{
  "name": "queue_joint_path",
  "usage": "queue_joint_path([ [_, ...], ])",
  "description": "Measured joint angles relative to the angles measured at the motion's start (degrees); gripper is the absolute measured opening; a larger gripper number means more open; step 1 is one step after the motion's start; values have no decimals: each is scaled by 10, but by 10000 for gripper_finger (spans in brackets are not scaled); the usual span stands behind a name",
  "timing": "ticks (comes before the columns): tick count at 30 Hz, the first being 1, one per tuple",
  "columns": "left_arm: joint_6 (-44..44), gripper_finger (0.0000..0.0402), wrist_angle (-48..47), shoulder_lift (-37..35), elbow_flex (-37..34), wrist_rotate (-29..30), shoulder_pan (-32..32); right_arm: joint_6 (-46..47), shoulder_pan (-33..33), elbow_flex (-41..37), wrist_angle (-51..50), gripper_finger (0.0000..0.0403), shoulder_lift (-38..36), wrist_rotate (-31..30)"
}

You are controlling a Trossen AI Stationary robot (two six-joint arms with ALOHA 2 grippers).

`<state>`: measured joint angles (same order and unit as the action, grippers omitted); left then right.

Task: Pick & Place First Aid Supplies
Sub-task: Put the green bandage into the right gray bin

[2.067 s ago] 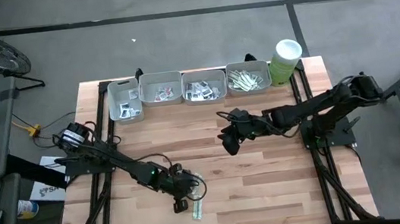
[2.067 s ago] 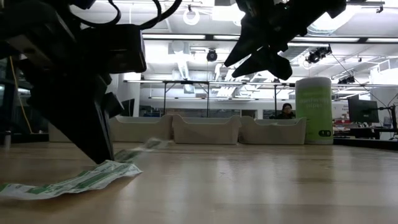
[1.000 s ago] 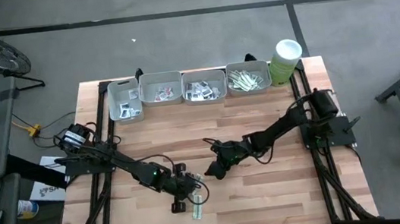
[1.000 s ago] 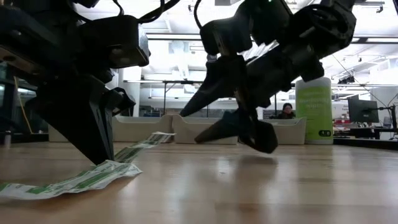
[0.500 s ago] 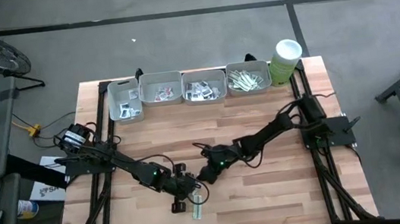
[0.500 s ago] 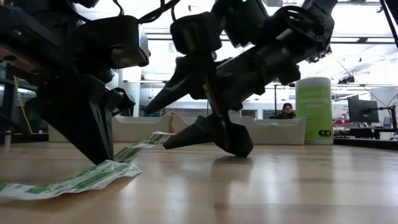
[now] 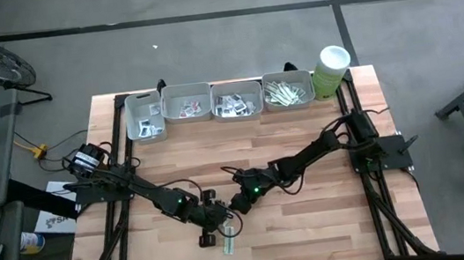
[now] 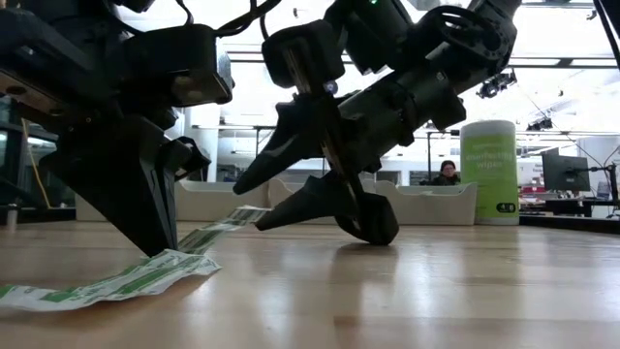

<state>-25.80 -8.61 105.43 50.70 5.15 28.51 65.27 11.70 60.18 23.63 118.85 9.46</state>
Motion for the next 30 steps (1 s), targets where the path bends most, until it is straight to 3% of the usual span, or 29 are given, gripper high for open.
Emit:
queue_joint_path([
  [16,-1,0,0,0,0,2,0,0,-1,-2,-7,6,1,-2],
  [24,-2,9,3,0,-1,29,1,2,-1,-2,-7,1,2,-1],
  [30,30,62,-26,-37,-5,46,0,3,-1,-2,-7,1,2,0],
])
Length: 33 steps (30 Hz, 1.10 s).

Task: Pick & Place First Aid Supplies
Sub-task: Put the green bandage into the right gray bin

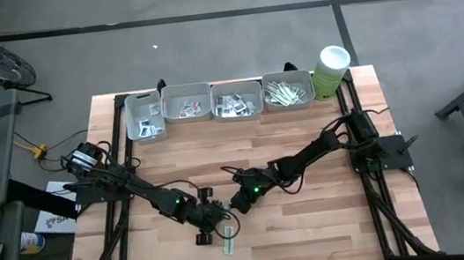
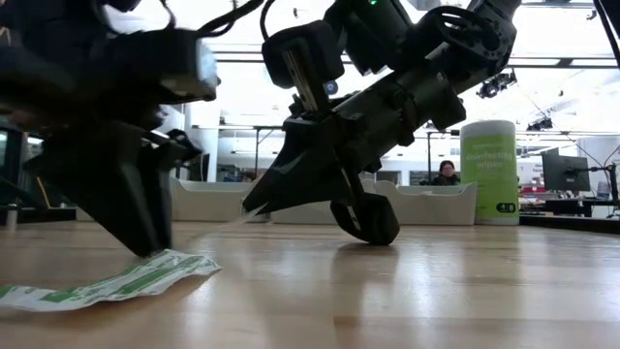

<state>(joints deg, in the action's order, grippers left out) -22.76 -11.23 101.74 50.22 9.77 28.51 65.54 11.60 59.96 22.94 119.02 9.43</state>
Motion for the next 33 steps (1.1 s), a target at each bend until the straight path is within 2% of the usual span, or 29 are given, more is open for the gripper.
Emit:
queue_joint_path([
  [5,20,111,-79,-59,-4,29,0,0,-4,-1,-1,1,-1,3],
  [9,11,131,-123,-109,-2,43,0,-14,-11,-1,-18,0,-12,1],
  [20,-74,133,-189,-192,0,129,0,-89,-46,-3,-141,0,-84,-5],
  [28,-107,134,-194,-206,0,180,0,-181,-96,-2,-297,0,-195,-25],
  [33,-131,134,-186,-206,0,183,-16,-241,-140,-2,-390,0,-280,-32],
])
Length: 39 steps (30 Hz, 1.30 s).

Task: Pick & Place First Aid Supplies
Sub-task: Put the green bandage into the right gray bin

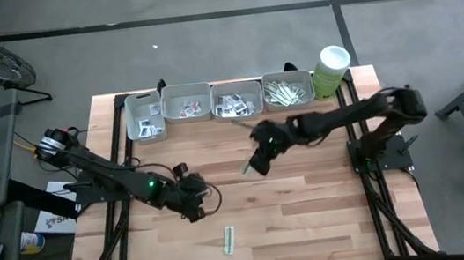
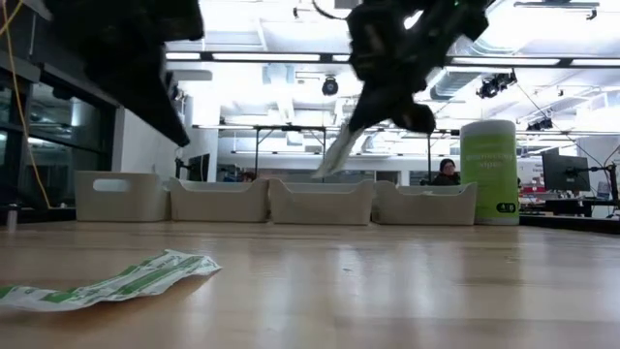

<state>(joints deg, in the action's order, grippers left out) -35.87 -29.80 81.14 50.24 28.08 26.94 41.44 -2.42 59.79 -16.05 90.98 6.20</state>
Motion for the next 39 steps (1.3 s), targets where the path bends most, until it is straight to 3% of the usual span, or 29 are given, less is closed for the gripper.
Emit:
queue_joint_path([
  [5,-4,133,26,-4,0,-10,-41,-60,-57,0,-87,0,-81,-13],
  [11,40,133,98,-12,1,-68,-100,-134,-142,0,-163,0,-153,-14],
  [19,78,133,147,-44,1,-107,-157,-260,-256,1,-195,0,-179,55],
  [28,85,133,167,-75,1,-112,-194,-422,-348,79,-278,0,-139,76],
  [39,70,133,164,-78,1,-107,-203,-633,-446,242,-417,0,27,73],
])
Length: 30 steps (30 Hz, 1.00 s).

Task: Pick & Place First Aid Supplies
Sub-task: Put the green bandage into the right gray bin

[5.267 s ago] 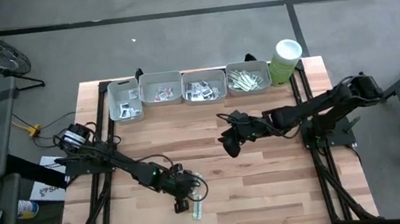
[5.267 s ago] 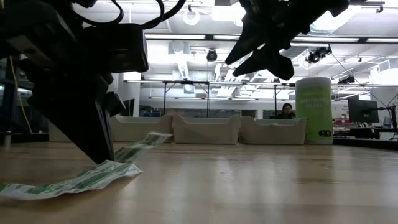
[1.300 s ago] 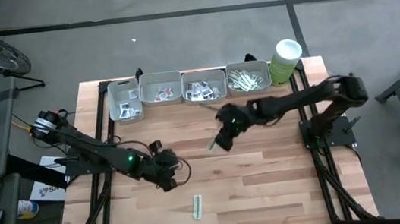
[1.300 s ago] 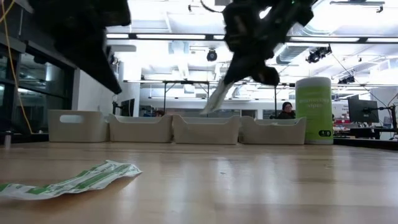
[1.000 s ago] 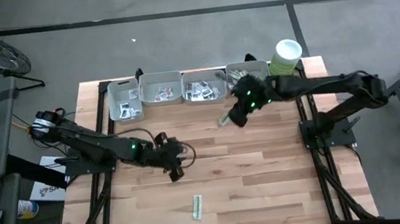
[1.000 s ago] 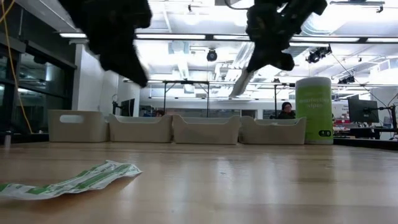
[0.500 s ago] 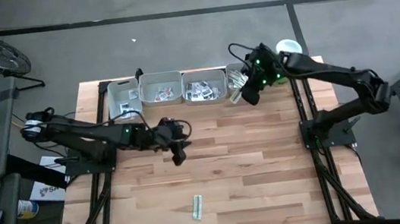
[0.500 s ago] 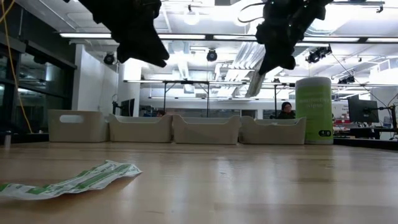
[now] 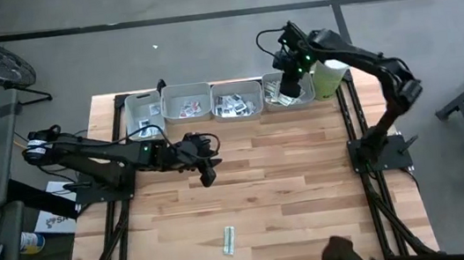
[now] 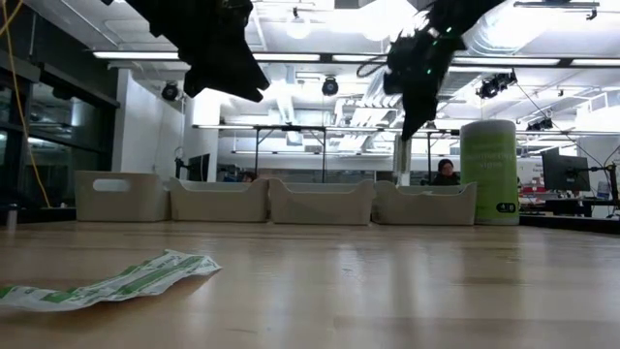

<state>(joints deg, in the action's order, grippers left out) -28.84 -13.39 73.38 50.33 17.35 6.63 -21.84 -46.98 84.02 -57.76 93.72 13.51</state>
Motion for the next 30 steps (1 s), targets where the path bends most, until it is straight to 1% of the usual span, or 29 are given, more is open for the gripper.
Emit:
queue_joint_path([
  [3,-12,133,2,0,0,12,-3,-34,-16,35,-14,0,47,-3],
  [7,-27,133,2,0,0,9,-19,-59,-31,71,-33,0,97,-5],
  [12,-30,133,0,0,0,5,-38,-74,-46,82,-38,0,133,1],
  [19,-33,133,0,0,0,-15,-62,-78,-71,58,-36,0,153,-1],
  [24,-32,133,0,0,0,-21,-67,-69,-78,53,-26,1,153,-19],
  [27,-31,133,0,0,0,-21,-67,-67,-78,53,-26,11,153,-30],
  [30,-31,133,0,0,0,-25,-67,-51,-78,53,-25,32,153,-40],
])
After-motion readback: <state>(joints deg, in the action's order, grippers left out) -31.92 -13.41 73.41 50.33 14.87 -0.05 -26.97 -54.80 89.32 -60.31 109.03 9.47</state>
